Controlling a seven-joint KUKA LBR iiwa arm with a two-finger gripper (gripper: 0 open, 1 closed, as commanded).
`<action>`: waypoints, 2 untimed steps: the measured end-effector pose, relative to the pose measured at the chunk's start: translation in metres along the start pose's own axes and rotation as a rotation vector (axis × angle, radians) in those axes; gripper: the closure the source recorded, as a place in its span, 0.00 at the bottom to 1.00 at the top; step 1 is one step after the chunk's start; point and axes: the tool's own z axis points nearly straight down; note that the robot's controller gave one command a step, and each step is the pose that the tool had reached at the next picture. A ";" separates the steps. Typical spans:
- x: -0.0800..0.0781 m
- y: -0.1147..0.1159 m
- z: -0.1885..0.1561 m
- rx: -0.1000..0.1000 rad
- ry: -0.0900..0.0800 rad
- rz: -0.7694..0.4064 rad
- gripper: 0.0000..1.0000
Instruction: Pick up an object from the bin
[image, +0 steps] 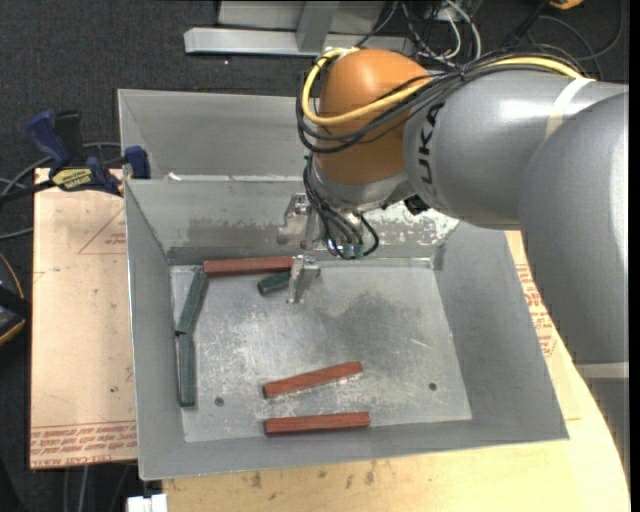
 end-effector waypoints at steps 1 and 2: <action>-0.002 0.000 -0.005 -0.001 -0.008 0.002 0.00; 0.015 -0.063 0.092 -0.004 -0.016 0.048 1.00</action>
Offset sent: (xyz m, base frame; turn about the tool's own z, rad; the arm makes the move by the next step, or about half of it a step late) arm -0.0198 -0.0650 -0.1003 0.0473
